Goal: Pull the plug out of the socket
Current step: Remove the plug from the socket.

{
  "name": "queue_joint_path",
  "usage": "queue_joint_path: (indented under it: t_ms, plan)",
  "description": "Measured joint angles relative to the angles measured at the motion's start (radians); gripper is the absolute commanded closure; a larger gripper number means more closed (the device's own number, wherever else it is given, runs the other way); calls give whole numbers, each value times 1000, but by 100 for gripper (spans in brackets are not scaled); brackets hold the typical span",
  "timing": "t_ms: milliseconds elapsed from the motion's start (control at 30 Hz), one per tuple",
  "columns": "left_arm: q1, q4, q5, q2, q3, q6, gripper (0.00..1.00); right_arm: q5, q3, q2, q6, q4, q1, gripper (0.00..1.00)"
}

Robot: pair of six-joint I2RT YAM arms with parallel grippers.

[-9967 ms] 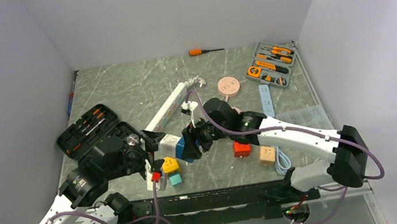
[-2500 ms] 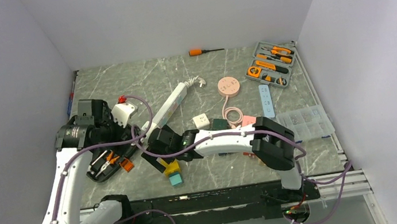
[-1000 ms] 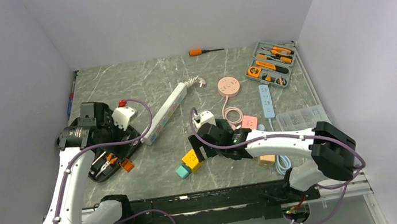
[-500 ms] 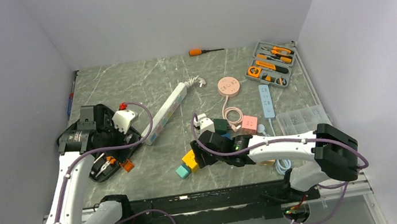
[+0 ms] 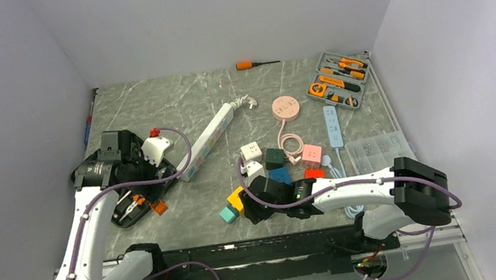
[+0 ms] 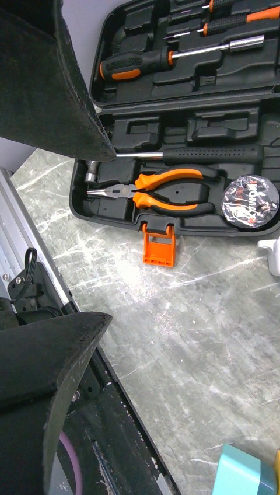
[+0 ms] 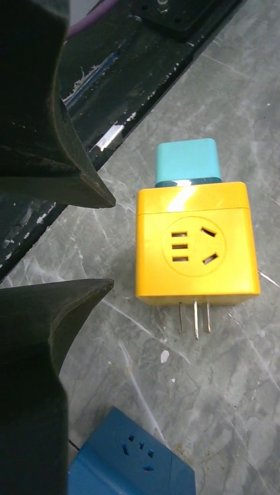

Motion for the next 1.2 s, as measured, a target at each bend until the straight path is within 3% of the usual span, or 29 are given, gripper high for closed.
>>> queue_joint_path:
  t_ms: [167, 367, 467, 1100, 1200]
  plan:
    - [0, 0, 0, 0, 0, 0, 1, -13, -15, -29, -11, 15, 11, 54]
    - [0, 0, 0, 0, 0, 1, 1, -59, 9, -2, -63, 31, 19, 90]
    - [0, -3, 0, 0, 0, 1, 1, -89, 31, 39, -90, 51, 24, 97]
    - [0, -6, -20, -18, 0, 13, 1, -148, 270, 345, -187, 78, 34, 97]
    - [0, -7, -27, -26, 0, 22, 1, -148, 304, 354, -195, 77, 34, 85]
